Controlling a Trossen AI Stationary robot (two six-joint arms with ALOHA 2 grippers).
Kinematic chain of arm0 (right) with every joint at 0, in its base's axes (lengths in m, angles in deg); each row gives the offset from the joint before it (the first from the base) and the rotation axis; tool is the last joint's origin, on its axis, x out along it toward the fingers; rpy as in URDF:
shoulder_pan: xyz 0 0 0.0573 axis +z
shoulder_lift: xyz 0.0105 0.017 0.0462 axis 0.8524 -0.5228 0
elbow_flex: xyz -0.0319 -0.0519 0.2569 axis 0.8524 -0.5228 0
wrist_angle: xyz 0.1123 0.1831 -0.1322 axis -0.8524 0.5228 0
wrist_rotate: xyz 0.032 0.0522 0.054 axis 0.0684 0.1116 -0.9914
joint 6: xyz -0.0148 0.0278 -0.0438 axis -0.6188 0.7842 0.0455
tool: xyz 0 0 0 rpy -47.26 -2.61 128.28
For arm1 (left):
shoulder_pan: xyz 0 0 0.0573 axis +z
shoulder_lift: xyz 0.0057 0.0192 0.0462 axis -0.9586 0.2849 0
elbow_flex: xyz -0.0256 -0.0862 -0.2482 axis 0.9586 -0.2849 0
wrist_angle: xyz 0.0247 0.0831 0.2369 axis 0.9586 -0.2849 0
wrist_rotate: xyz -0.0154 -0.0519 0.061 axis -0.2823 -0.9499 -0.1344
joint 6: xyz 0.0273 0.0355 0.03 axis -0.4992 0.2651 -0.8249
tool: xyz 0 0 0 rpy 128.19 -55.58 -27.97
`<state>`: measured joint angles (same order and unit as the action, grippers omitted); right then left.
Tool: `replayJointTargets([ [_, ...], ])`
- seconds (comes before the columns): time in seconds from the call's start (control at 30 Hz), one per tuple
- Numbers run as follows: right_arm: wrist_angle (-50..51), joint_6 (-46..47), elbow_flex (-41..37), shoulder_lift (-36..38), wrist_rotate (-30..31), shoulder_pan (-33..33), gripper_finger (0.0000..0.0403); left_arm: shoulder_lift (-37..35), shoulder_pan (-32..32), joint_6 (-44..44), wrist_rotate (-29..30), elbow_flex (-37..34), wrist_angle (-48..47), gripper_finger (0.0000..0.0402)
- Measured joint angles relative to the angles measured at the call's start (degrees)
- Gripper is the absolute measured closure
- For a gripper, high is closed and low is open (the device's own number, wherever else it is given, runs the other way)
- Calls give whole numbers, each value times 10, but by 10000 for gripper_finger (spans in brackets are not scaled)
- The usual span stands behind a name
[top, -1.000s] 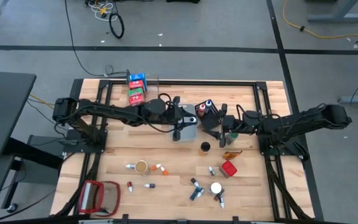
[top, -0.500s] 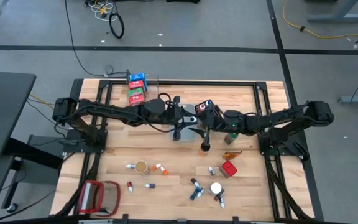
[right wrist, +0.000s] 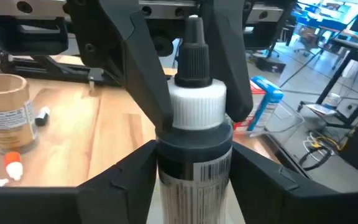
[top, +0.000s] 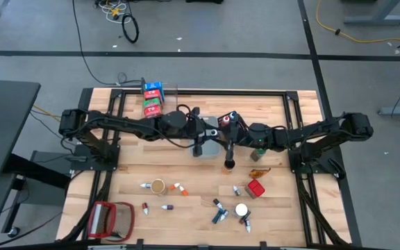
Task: Pick & Place Kitchen Items
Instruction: Put the black food color bottle into the black bin
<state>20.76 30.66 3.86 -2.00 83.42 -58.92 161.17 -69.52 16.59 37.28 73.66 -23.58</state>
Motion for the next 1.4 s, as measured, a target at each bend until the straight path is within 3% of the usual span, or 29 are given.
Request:
replayJointTargets([
  [0.23, -3, -3, 0, 0, -9, 0, 245, 0, 0, 0, 2, 0, 0, 262],
  [0.4, -4, -4, 0, 0, -11, 0, 248, 0, 0, 1, 8, 0, -1, 271],
  [0.77, -2, 11, 0, 0, -12, 0, 248, -3, -1, -34, 21, 0, -9, 184],
  [0.93, 1, 17, 0, 0, 69, 0, 248, -17, -13, -53, 63, 0, -17, 161],
  [1.13, 32, 18, 0, 18, 121, 1, 248, -47, -27, -81, 222, 0, -93, 146],
  [1.4, 174, 74, 0, 88, 266, 4, 248, -141, -28, -44, 225, 0, -132, 149],
])
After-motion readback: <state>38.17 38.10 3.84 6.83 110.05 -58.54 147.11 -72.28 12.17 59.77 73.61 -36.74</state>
